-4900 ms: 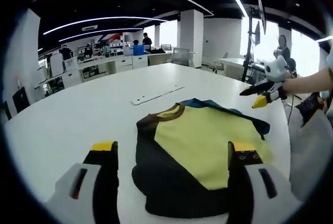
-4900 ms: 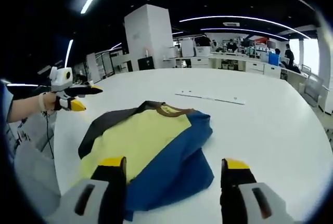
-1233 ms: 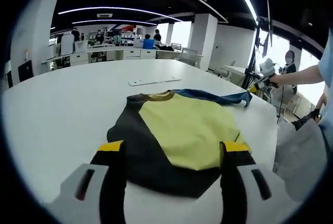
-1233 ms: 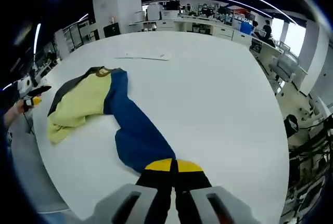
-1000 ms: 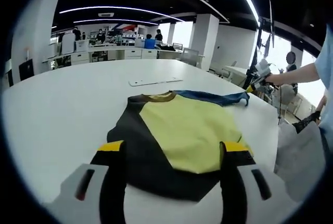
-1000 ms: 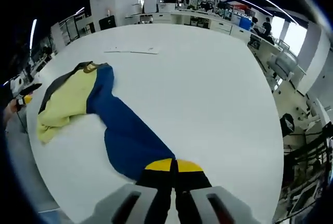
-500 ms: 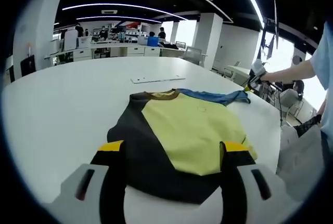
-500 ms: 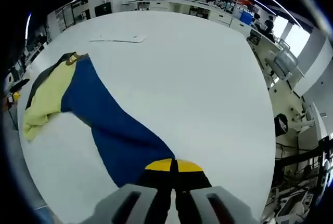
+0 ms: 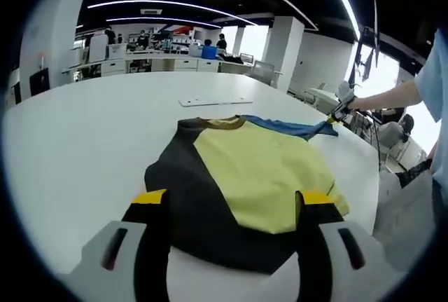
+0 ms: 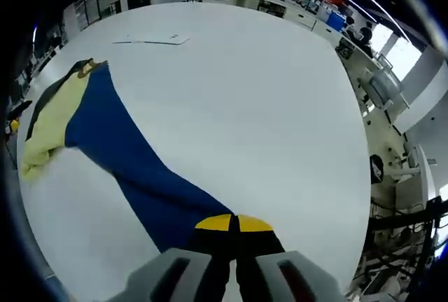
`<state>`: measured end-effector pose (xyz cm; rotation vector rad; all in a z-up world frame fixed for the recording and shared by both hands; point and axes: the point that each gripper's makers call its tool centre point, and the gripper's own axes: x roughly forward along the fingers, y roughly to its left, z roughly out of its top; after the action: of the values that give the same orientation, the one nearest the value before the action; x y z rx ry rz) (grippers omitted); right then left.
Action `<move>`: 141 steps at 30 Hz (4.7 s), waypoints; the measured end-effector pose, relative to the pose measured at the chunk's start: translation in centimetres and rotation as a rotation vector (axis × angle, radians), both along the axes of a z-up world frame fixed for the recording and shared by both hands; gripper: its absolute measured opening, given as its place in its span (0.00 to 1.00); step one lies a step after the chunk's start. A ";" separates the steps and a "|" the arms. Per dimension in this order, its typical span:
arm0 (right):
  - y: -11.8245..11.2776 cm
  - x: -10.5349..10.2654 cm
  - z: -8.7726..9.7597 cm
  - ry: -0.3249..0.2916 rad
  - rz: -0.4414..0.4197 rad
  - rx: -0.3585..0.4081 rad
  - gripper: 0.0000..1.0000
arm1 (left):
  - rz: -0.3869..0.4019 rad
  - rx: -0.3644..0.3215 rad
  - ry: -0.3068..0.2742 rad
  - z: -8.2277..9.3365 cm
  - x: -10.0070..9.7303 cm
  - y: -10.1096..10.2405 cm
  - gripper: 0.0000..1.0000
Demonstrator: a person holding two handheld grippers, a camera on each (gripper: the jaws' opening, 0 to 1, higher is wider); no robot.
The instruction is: Fold the garment on the visible template until the final outline fits inside the template.
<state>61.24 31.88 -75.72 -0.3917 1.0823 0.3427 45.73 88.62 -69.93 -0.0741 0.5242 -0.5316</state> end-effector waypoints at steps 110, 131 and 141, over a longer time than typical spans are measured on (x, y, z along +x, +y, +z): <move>0.0 -9.6 0.3 -0.038 -0.088 0.111 0.00 | 0.055 -0.066 -0.005 0.2 -3.3 0.2 0.69; 1.1 -8.9 1.2 -0.072 -0.033 0.210 0.49 | 0.052 -0.075 0.004 -0.2 -3.6 -0.3 0.69; 4.5 -10.2 3.6 -0.132 0.005 0.233 0.78 | 0.063 -0.082 -0.006 0.0 -3.8 0.2 0.69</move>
<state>51.02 36.40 -72.07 -0.2056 0.9011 0.4365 41.96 88.82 -69.88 -0.1666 0.4930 -0.4917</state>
